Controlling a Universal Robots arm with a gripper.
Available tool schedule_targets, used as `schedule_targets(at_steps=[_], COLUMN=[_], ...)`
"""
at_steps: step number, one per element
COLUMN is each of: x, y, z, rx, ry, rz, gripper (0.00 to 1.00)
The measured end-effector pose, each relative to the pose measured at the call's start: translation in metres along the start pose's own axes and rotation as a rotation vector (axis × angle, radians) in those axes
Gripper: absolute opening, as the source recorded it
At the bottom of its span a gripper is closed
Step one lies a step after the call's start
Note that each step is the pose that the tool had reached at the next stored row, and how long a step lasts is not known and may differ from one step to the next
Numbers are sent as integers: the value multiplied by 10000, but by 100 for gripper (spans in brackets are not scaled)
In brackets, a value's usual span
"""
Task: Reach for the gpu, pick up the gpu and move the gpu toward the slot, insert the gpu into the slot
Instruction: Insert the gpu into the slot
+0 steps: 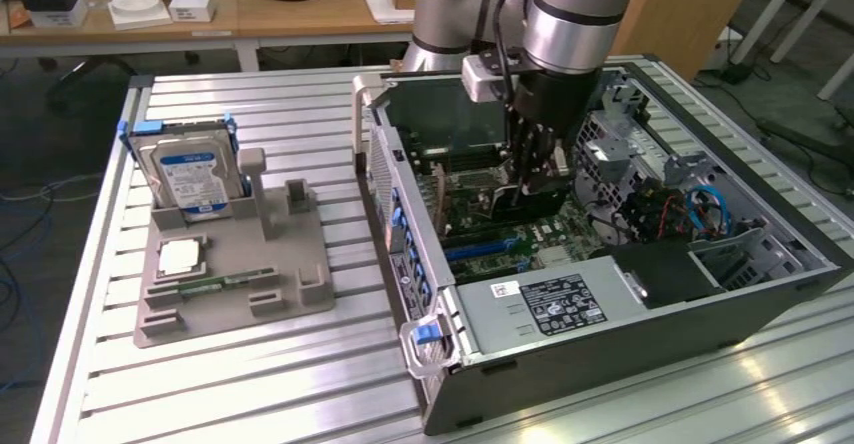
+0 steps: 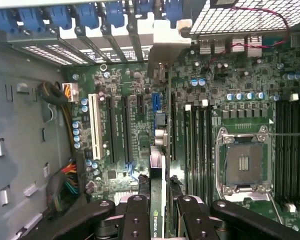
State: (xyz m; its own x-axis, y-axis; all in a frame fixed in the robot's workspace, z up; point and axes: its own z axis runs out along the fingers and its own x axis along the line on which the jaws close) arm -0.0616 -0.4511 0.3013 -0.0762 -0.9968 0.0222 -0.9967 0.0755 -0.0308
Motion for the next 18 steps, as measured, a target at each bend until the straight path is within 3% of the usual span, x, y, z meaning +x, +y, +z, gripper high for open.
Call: schedule_targets(at_steps=[5,10,18], x=[6,6,10], y=[69,85,171], z=[45,87,184], rx=[1,13,13], ry=[0,-16,-15], rz=[-97,-606,-607], gripper=[26,26,26])
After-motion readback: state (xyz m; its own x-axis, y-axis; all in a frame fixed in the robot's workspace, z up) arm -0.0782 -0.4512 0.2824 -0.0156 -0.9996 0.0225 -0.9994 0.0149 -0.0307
